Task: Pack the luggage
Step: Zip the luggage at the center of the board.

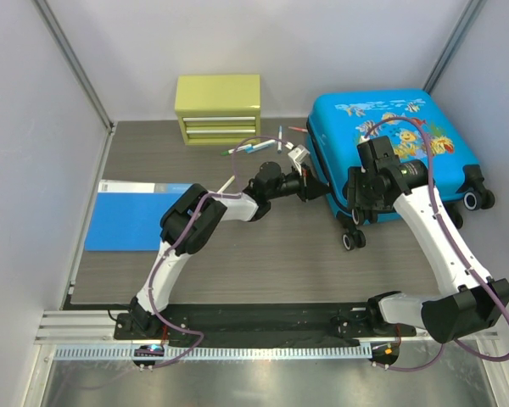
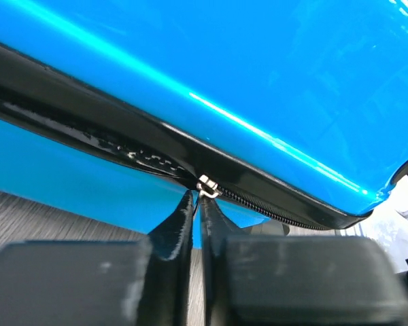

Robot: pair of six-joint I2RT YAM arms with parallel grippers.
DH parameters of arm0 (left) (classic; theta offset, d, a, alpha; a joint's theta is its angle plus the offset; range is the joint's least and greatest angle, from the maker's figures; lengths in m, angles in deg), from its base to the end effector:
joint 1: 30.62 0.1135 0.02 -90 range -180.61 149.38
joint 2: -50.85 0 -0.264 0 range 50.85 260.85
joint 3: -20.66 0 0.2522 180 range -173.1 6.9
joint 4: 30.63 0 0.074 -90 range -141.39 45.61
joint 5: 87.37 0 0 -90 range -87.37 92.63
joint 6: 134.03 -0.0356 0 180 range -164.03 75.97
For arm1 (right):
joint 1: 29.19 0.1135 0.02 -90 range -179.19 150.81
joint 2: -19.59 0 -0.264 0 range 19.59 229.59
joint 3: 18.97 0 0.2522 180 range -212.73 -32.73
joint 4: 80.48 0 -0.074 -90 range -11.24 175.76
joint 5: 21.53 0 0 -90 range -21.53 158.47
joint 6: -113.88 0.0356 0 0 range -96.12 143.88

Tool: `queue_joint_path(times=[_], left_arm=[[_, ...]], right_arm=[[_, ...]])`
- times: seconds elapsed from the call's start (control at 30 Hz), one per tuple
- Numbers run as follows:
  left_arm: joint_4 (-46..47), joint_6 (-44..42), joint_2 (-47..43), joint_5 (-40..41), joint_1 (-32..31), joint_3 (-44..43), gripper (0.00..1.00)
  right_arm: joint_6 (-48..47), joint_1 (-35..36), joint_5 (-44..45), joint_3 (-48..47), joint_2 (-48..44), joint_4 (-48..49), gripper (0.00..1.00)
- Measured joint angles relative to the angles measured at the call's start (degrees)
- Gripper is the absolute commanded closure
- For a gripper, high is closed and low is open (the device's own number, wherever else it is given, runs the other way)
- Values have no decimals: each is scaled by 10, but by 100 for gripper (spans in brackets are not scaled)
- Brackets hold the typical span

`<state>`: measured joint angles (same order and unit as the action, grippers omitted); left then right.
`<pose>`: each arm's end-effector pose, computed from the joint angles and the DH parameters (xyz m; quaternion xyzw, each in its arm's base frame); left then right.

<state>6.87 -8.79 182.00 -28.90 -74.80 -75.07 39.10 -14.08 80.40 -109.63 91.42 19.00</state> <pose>0.3481 -0.3643 0.1699 0.2470 0.6508 -0.5877 0.4124 0.2220 0.0523 0.3499 0.0263 0.9644 -0.0336 0.2611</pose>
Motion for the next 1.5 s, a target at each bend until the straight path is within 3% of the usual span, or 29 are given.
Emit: queue_joint_path(times=[0.7,1.03,1.13,1.17,1.27,1.5], left_arm=[[25,2,2,5,-8,20,100],[28,3,-8,10,-25,56,100],[29,5,-8,11,-31,57,100],[29,6,-8,11,-31,57,100],[29,12,-8,11,-31,57,100],[30,38,-8,10,-24,57,100]], right_arm=[[47,-2,45,-21,-20,-25,99],[65,-17,112,-32,-45,23,98],[65,-17,102,-32,-45,26,77],[64,-18,92,-30,-45,28,59],[56,-17,56,-11,-49,37,37],[29,-17,-10,45,-70,40,14]])
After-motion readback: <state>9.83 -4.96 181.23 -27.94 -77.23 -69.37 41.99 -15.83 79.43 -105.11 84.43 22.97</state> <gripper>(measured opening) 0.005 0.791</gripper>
